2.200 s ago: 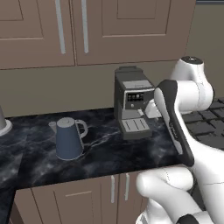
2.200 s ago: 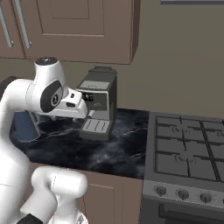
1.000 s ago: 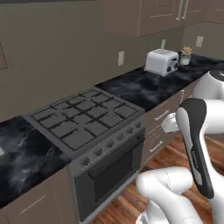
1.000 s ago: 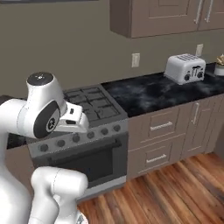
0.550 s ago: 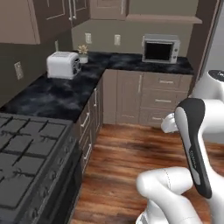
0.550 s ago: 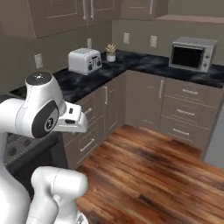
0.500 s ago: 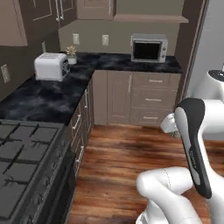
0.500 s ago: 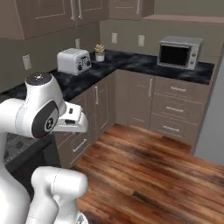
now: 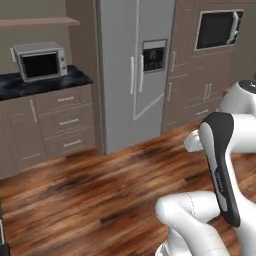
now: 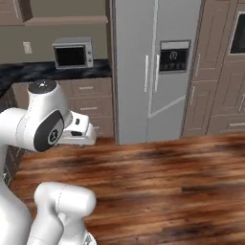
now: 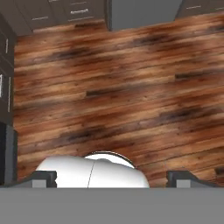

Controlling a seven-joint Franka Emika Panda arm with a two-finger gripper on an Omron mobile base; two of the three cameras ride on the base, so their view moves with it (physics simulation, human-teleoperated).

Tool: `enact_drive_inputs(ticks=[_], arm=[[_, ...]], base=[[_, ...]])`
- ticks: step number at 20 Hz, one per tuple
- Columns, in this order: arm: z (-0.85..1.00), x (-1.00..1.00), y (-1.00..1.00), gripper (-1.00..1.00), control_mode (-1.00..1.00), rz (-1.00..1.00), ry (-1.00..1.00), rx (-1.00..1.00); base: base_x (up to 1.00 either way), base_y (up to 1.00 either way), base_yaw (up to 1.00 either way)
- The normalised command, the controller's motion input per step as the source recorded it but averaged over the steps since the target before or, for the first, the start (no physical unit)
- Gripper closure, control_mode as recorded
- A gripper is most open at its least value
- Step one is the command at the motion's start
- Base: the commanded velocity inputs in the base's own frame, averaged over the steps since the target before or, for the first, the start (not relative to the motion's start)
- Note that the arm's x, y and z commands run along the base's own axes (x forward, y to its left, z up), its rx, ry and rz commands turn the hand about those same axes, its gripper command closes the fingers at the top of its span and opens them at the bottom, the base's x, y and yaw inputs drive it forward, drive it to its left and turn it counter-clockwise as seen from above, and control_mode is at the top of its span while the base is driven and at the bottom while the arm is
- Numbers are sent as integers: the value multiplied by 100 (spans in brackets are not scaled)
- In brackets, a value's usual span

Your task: Navigate to the dishwasher.

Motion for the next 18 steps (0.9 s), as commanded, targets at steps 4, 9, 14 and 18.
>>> enact_drive_inputs(ticks=[4,9,14,18], arm=[[0,0,0,-100,100,0,0,0],[0,0,0,-100,100,0,0,0],[0,0,0,-100,100,0,0,0],[0,0,0,-100,100,0,0,0]], base=[[0,0,-96],[3,0,-93],[28,0,-84],[78,0,-64]])
